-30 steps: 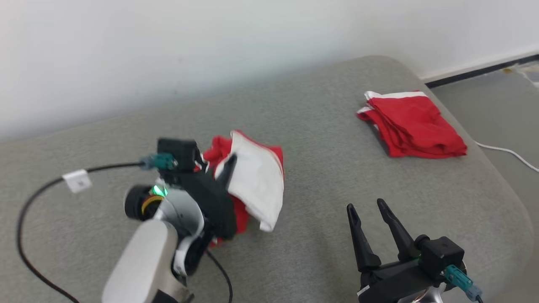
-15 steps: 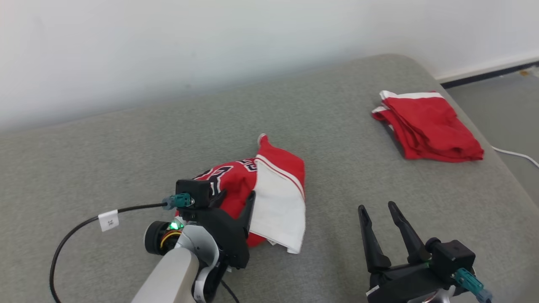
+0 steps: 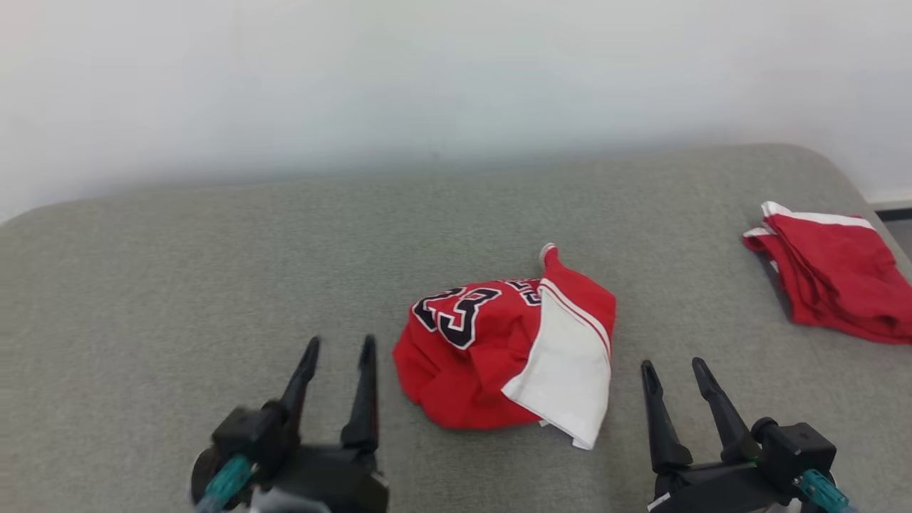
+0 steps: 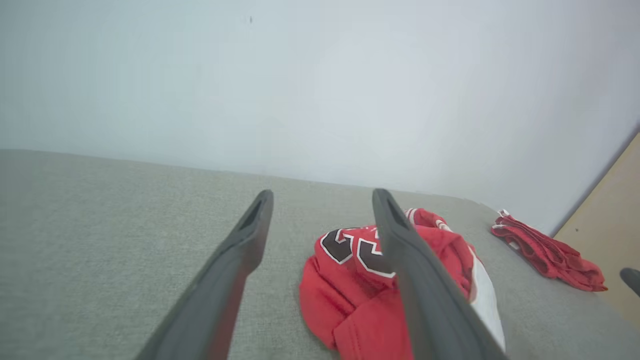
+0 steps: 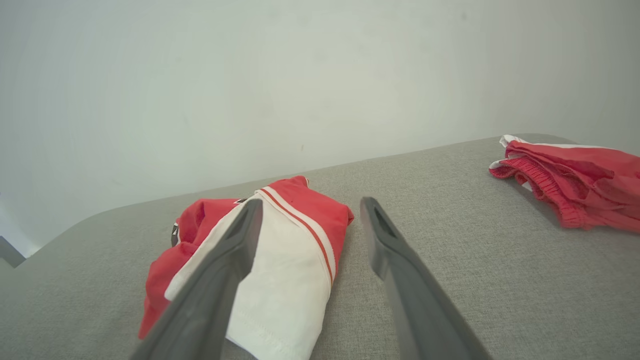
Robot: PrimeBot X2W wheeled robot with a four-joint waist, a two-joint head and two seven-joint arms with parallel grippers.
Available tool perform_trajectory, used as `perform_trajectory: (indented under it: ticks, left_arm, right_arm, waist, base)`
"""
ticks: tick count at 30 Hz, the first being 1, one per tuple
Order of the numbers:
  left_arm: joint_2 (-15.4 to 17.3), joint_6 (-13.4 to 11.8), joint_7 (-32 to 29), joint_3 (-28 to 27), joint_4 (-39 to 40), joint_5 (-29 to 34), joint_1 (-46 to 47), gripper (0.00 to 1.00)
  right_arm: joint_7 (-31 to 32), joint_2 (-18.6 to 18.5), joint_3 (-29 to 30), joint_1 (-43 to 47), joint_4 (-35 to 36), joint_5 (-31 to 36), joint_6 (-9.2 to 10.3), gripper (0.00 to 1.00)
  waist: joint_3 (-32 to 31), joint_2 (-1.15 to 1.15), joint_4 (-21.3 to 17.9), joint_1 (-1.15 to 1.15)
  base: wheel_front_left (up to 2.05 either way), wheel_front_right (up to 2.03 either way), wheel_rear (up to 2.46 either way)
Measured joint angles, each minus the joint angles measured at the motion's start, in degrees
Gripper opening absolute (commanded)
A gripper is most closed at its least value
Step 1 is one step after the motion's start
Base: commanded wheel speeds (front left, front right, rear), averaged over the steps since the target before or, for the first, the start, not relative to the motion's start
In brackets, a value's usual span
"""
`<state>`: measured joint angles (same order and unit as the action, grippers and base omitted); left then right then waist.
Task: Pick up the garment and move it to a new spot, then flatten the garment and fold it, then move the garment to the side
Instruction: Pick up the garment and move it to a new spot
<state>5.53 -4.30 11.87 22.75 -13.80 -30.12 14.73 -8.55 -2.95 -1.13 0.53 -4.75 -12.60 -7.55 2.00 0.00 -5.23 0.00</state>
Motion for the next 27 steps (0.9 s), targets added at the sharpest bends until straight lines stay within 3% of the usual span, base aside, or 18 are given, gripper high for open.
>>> perform_trajectory:
  ticks: [8,16,27]
  left_arm:
    - [3.13,-2.72,3.13,-6.17,8.21,6.38,-11.0,1.0]
    - [2.54,-0.54,3.18,-14.83,11.29,13.8,-20.41,1.0]
    - [0.81,3.74,3.18,-19.62,8.98,18.19,-24.12,1.0]
  right_arm:
    - [-0.32,0.01,2.98,1.81,-0.24,0.02,0.0,1.0]
    - [-1.1,0.0,5.5,3.55,-2.38,0.82,0.0,1.0]
    - [-0.65,-0.09,4.8,4.96,-4.44,1.75,0.0,1.0]
  waist:
    - [-1.62,0.0,4.31,0.0]
    - [-2.95,0.0,5.95,-0.01]
    - [-3.52,0.0,6.57,0.0]
  base:
    - [0.0,0.0,0.0]
    - [0.0,0.0,0.0]
    - [0.0,0.0,0.0]
